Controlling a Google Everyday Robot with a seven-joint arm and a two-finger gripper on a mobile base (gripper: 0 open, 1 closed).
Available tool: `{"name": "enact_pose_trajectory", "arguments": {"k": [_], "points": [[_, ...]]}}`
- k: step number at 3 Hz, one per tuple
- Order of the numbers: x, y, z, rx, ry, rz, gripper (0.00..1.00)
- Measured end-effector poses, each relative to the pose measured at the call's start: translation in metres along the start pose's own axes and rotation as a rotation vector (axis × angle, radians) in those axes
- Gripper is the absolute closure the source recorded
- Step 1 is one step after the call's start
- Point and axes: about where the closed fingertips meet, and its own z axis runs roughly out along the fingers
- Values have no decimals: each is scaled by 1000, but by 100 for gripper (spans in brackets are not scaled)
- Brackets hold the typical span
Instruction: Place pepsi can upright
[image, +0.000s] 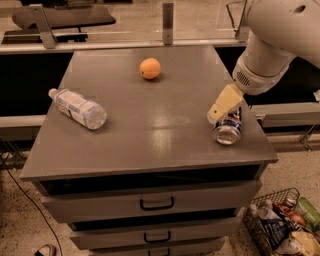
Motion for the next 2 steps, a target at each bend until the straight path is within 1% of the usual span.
{"name": "enact_pose_trajectory", "arguments": {"k": [1,2], "points": [[3,0,0,-21,4,18,0],[-2,2,-4,-7,43,86,0]]}}
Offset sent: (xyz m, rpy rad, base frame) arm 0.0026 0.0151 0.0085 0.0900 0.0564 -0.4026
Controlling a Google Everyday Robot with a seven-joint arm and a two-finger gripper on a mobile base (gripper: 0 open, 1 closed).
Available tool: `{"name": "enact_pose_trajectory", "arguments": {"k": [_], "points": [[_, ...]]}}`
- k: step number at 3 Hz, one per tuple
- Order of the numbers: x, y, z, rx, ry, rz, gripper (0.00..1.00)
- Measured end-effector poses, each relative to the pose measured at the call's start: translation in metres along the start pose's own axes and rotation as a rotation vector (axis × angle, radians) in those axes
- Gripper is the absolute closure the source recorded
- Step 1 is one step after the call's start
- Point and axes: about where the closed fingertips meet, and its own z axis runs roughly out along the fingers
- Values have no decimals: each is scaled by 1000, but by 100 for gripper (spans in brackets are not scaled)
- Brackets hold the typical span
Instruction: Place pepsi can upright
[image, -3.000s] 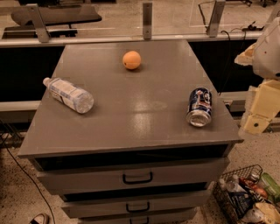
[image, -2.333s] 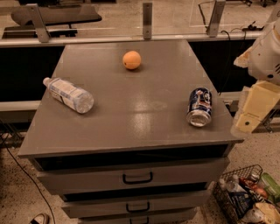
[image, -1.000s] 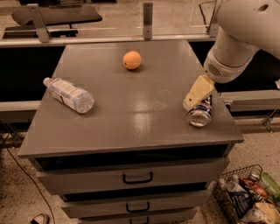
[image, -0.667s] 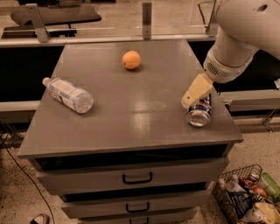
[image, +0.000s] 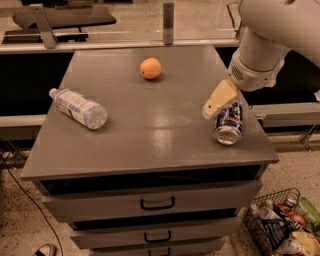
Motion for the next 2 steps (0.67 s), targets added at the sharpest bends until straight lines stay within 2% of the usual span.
{"name": "enact_pose_trajectory", "arguments": {"k": [2], "points": [[-13,9,19,-22,88,348,0]]}}
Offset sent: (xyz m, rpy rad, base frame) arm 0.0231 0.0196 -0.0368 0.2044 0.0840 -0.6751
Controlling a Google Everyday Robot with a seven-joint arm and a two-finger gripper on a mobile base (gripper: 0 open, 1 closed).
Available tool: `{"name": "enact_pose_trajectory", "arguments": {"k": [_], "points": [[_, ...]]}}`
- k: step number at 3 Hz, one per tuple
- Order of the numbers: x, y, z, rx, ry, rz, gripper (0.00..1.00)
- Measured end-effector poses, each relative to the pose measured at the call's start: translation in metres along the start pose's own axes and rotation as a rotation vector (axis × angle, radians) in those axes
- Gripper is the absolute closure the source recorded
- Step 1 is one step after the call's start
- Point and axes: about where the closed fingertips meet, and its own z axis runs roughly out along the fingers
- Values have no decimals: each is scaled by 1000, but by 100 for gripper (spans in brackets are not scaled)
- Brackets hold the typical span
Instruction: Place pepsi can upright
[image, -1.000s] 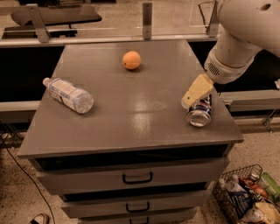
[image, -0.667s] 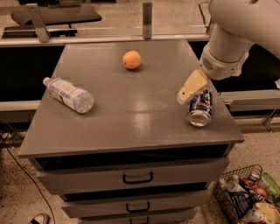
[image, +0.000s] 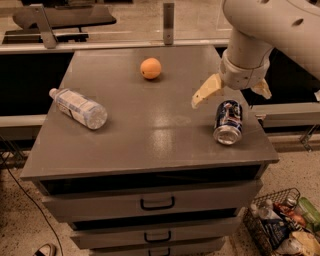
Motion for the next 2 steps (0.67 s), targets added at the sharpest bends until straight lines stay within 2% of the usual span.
{"name": "enact_pose_trajectory", "arguments": {"k": [1,2], "points": [[0,1,16,9,34,171,0],[1,3,25,9,60,299,0]]}}
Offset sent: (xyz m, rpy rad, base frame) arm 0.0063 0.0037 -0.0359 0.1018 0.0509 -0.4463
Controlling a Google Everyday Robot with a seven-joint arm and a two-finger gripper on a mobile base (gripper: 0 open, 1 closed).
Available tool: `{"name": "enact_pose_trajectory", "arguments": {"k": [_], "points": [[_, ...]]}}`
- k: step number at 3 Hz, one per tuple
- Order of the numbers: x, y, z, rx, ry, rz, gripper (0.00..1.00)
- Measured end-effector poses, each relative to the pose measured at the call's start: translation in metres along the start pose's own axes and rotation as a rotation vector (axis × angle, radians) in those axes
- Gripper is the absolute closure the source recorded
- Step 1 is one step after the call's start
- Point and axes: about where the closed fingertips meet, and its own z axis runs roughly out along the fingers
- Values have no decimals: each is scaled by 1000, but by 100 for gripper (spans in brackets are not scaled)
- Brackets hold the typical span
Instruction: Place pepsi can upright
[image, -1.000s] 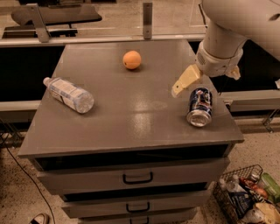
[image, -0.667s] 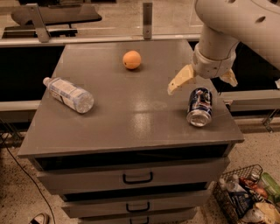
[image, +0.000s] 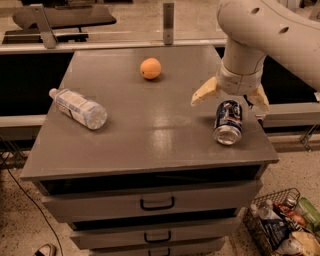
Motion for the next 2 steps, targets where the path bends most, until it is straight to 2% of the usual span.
{"name": "enact_pose_trajectory", "arguments": {"k": [1,2], "points": [[3,6,0,-18,14,58,0],[9,11,3,-36,26,77,16]]}}
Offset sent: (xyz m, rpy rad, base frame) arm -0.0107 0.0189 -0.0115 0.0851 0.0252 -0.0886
